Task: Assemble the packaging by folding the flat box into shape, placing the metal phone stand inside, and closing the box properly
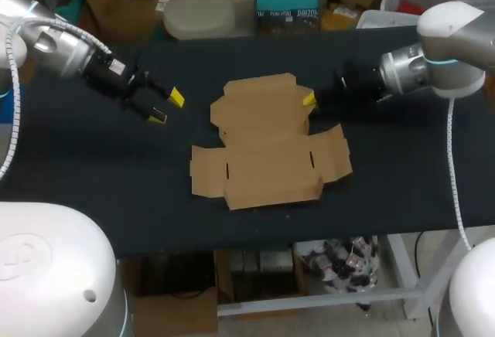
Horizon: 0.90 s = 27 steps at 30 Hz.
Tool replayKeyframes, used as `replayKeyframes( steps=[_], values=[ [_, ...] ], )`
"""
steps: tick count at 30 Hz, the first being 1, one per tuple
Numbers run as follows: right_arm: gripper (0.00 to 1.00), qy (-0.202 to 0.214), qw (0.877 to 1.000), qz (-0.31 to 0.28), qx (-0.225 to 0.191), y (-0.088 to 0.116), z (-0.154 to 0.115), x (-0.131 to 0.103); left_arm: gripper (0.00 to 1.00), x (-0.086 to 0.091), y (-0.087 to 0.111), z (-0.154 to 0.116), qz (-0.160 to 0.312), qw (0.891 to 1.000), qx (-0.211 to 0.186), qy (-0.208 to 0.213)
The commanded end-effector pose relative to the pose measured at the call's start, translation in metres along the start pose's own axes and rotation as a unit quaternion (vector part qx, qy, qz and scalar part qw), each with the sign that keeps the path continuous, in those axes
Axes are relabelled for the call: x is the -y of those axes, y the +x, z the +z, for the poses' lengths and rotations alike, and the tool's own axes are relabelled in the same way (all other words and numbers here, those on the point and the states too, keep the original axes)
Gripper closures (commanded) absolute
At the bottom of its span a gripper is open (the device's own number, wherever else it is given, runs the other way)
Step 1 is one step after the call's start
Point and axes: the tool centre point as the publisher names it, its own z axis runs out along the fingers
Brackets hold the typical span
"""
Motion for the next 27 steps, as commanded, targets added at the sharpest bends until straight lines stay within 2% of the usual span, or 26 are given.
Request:
replayKeyframes(
  steps=[1,3,18,19,20,21,27],
  values=[
    [1.0,-0.019,1.0,-0.013,-0.009,0.012,-0.012,0.009,0.0,0.004,0.003,0.001,0.015,1.0,-0.002,0.008],
    [1.0,-0.019,0.999,-0.018,-0.02,0.02,-0.016,0.01,0.0,0.008,0.005,0.002,0.027,0.999,-0.007,0.02],
    [1.0,-0.019,0.999,-0.018,-0.02,0.02,-0.016,0.01,0.0,0.008,0.005,0.002,0.027,0.999,-0.007,0.02],
    [1.0,-0.019,0.999,-0.018,-0.02,0.02,-0.016,0.01,0.0,0.011,0.004,0.008,0.043,0.999,-0.02,0.01],
    [1.0,-0.02,0.999,-0.034,-0.023,0.024,-0.012,0.01,0.0,0.014,0.003,0.013,0.056,0.998,-0.043,0.002],
    [1.0,-0.023,0.998,-0.041,-0.031,0.027,-0.01,0.011,0.0,0.017,0.002,0.017,0.064,0.997,-0.047,0.005],
    [1.0,-0.049,0.993,-0.098,-0.053,0.051,-0.013,0.019,0.0,0.026,-0.001,0.021,0.103,0.993,-0.03,0.039]
  ],
)
